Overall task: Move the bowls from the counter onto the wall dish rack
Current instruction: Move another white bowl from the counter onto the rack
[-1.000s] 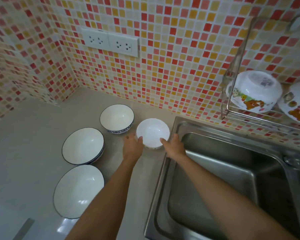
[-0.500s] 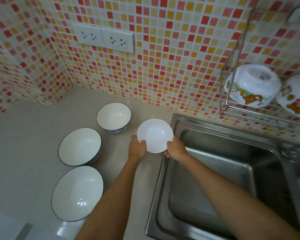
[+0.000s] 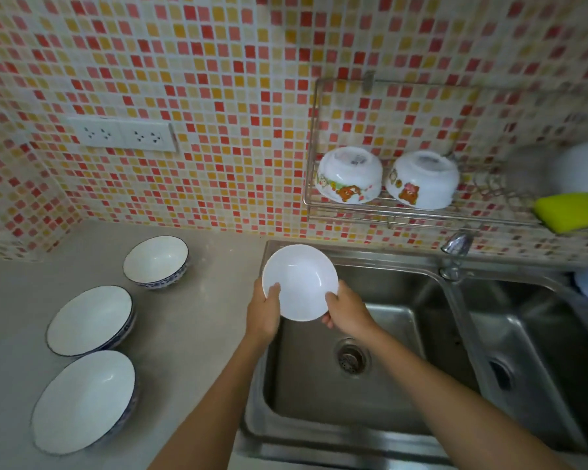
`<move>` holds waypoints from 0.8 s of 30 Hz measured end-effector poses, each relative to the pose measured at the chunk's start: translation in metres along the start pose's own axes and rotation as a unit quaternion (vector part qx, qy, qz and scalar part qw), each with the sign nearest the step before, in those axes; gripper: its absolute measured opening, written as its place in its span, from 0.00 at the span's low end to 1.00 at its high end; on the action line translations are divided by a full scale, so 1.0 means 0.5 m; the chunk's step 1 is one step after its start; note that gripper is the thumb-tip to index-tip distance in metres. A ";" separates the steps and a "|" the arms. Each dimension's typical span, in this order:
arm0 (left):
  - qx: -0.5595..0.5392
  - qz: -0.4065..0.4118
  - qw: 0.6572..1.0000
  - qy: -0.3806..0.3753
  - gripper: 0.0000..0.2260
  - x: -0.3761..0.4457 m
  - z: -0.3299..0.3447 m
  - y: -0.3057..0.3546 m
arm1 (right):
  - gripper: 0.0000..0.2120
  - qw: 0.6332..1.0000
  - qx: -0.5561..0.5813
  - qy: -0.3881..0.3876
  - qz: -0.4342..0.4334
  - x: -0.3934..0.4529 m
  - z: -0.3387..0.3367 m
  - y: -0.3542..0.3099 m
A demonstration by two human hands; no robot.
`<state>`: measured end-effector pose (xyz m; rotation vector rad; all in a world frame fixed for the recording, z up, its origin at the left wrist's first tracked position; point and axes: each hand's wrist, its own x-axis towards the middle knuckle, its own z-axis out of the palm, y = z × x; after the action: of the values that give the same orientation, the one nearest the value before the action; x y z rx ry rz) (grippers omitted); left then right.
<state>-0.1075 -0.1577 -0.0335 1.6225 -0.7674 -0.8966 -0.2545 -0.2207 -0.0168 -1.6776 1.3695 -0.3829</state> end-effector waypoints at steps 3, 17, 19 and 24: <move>-0.027 0.036 0.999 -0.021 0.15 -0.033 0.038 0.030 | 0.16 1.000 0.000 0.012 -0.018 -0.030 -0.051 0.018; -0.129 0.178 0.975 0.020 0.14 -0.083 0.196 0.233 | 0.17 0.971 -0.007 0.143 -0.191 -0.114 -0.304 0.005; -0.135 0.192 0.972 0.024 0.21 -0.077 0.213 0.271 | 0.17 0.950 -0.044 0.203 -0.234 -0.106 -0.351 -0.001; -0.081 0.257 0.963 0.017 0.24 -0.044 0.250 0.360 | 0.17 0.898 -0.142 0.320 -0.267 -0.051 -0.452 0.010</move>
<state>-0.2326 -0.2391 0.1288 1.2066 -1.0025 -0.5391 -0.4277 -0.2984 0.1089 -2.2961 1.4364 -1.1852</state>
